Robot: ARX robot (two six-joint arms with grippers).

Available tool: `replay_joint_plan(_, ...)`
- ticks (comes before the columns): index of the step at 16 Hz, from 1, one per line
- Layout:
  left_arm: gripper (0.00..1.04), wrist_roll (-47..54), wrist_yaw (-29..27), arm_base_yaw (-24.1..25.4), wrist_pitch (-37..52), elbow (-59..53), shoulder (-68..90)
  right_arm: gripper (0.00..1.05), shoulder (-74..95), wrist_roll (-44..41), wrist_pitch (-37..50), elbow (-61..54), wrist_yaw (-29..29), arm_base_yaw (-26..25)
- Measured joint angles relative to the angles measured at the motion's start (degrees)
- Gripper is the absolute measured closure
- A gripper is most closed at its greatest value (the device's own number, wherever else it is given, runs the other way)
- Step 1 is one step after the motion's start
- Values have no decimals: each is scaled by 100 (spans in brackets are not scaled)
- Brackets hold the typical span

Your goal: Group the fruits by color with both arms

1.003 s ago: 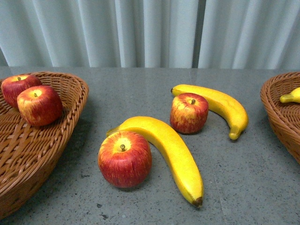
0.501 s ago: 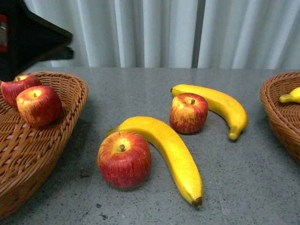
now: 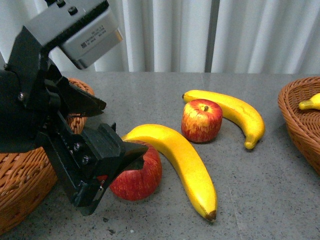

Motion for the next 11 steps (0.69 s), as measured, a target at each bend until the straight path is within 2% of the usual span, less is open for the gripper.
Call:
replay_joint_plan(4, 7, 236, 48, -179, 197, 11, 496, 6, 0, 0, 0, 0, 0, 0)
replay_joint_plan(11, 7, 426, 179, -173, 603, 120, 1196, 6, 0, 0, 0, 0, 0, 0)
